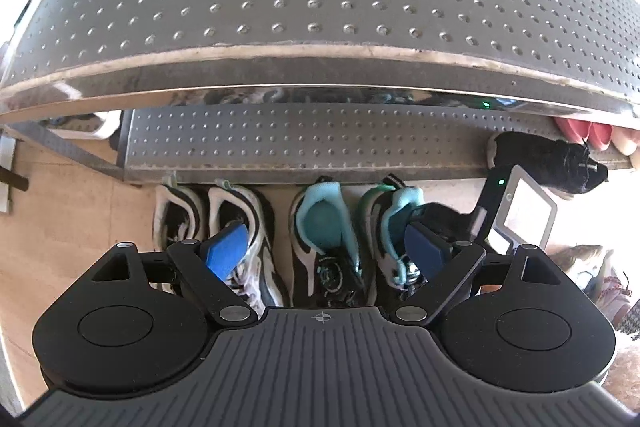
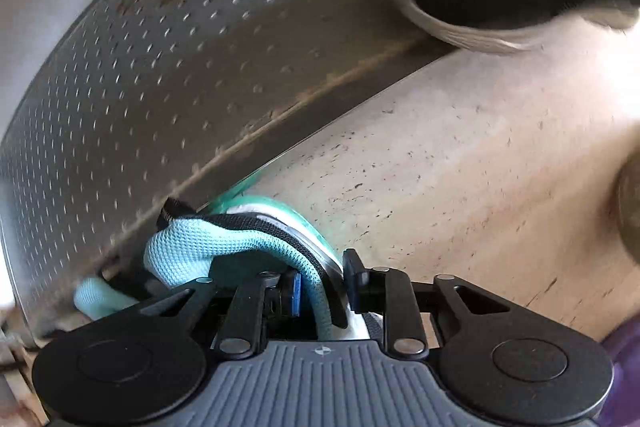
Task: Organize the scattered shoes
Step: 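Push the second teal-lined sneaker against the rack base with the right gripper, then grasp the purple slide from the pile with the left gripper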
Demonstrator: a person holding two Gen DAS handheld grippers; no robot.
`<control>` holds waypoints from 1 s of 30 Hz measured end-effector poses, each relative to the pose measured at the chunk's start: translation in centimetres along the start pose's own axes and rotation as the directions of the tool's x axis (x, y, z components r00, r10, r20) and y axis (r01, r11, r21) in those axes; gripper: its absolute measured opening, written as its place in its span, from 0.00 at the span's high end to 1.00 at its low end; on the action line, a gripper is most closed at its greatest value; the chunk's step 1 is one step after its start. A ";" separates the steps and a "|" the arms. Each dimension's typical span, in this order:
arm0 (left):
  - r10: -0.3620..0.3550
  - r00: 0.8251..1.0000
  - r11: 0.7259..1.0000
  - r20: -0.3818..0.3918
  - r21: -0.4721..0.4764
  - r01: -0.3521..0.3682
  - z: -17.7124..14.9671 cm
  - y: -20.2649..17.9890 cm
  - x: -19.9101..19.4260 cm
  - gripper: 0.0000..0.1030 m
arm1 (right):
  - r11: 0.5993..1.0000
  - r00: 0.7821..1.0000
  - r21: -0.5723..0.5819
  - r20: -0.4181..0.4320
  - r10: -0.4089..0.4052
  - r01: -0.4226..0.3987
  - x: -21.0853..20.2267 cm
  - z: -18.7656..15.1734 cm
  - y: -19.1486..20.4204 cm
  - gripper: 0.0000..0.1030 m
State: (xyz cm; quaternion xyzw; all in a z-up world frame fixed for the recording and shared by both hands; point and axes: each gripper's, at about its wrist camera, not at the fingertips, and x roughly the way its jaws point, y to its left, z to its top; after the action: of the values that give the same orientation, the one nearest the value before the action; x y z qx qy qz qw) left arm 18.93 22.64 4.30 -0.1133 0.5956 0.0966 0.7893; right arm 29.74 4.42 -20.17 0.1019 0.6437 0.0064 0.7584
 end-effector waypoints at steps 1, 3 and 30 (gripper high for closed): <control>0.001 1.000 1.000 -0.003 0.004 -0.001 0.0 -0.1 0.1 0.13 | 0.999 1.000 -0.037 -0.015 0.004 -0.004 0.1 0.0 0.5 0.57; 0.000 1.000 1.000 -0.006 0.010 0.000 -0.2 -0.3 0.0 0.13 | 0.992 0.999 -0.125 -0.017 0.031 -0.033 -1.5 -0.5 0.8 0.40; 0.009 1.000 0.995 0.003 0.104 -0.010 -1.2 -3.3 -0.7 0.13 | 0.606 0.964 -0.796 -0.160 -0.213 0.002 -1.7 -16.0 -2.0 0.48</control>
State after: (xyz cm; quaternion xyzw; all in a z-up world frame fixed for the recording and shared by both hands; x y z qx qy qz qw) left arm 18.60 19.13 4.86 -0.0690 0.5993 0.0693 0.7946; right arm 13.55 4.52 -21.23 -0.2830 0.6659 0.2550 0.6415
